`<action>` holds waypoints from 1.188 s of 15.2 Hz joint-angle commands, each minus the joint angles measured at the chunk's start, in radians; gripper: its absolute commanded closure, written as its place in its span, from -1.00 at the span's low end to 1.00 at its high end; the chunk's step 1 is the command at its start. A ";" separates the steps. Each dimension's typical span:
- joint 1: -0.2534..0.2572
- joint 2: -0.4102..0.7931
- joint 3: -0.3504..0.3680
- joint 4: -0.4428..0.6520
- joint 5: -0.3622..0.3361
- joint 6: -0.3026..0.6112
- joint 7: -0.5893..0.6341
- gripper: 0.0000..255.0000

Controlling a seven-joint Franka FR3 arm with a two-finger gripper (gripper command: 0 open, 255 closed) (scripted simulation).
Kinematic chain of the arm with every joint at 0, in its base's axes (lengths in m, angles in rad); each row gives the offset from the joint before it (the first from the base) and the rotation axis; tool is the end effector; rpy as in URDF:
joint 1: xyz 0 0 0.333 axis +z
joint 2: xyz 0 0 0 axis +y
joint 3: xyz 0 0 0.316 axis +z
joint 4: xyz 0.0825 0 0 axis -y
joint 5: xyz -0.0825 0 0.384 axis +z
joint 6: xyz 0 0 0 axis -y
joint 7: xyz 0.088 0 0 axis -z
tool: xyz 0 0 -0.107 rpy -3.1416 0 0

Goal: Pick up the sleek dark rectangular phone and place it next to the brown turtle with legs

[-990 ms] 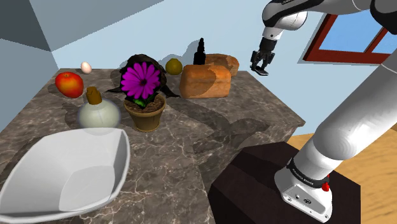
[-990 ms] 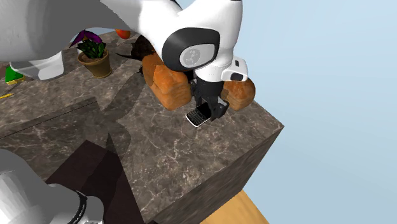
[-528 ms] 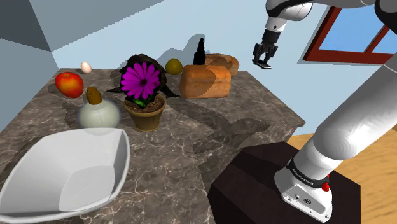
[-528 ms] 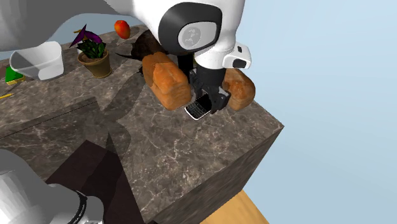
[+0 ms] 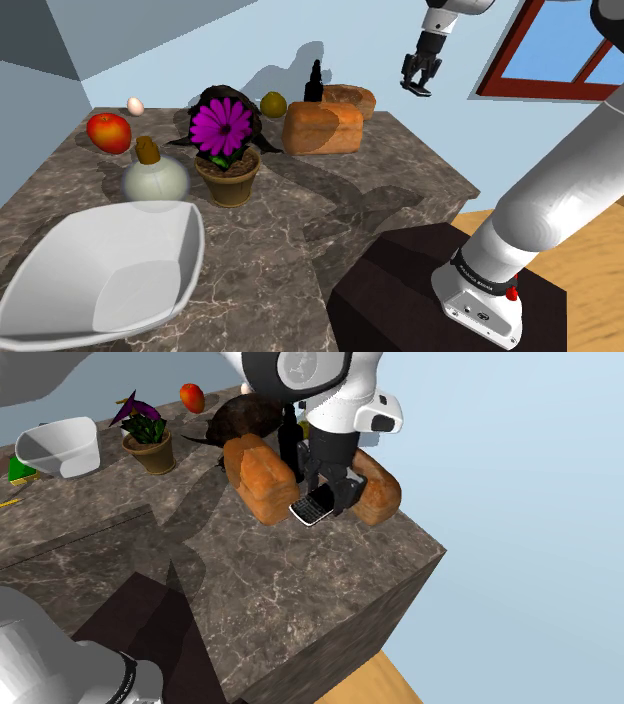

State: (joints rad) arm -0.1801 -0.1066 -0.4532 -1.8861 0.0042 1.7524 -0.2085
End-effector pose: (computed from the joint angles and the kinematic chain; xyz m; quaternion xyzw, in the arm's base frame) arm 0.4212 -0.3194 0.5419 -0.9773 0.2096 0.0069 0.0309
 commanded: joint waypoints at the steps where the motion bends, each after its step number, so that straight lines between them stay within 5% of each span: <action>1: 0.000 -0.002 0.000 0.025 -0.001 -0.027 0.000 1.00; 18: 0.150 -0.189 0.260 -0.181 0.002 0.010 0.416 1.00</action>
State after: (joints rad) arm -0.0409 -0.2940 -0.2113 -2.0692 0.0011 1.7648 0.1780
